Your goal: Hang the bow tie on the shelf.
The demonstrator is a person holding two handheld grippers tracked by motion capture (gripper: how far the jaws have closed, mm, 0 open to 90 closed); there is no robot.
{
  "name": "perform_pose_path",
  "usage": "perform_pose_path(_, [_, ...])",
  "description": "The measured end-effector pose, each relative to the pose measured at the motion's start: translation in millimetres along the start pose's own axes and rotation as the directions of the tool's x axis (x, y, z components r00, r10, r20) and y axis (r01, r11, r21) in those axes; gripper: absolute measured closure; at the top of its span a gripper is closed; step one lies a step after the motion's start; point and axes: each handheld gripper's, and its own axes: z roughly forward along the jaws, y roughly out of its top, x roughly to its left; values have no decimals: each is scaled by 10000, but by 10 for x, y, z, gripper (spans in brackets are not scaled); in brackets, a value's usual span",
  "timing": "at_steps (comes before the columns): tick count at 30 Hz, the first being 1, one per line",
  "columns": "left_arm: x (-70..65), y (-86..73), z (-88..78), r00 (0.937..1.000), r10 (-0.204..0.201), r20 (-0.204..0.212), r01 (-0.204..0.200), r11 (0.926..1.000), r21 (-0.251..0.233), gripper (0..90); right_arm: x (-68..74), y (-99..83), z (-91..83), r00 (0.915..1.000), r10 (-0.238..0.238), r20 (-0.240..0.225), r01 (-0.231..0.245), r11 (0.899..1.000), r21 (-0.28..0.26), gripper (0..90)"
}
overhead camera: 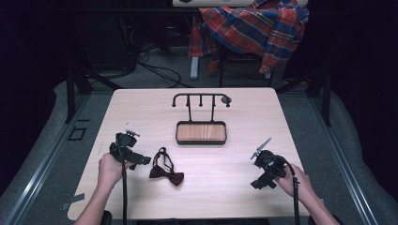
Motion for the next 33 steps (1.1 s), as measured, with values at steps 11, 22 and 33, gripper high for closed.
perform_pose_path(11, [-33, 206, 52, 9994, 298, -161, -299, 9995, -66, 0, -1, -4, 37, 9997, 24, -258, -25, 10000, -16, 159])
perform_pose_path(22, [-87, 298, 82, 9993, 365, 110, -362, 9989, -313, 0, -25, 1, 33, 9995, 56, -297, -54, 9999, 93, 160])
perform_pose_path(33, [-234, 419, 242, 9960, 891, 54, -892, 9956, 287, 0, 2, -24, 27, 9989, 25, -474, -29, 10000, -76, 159])
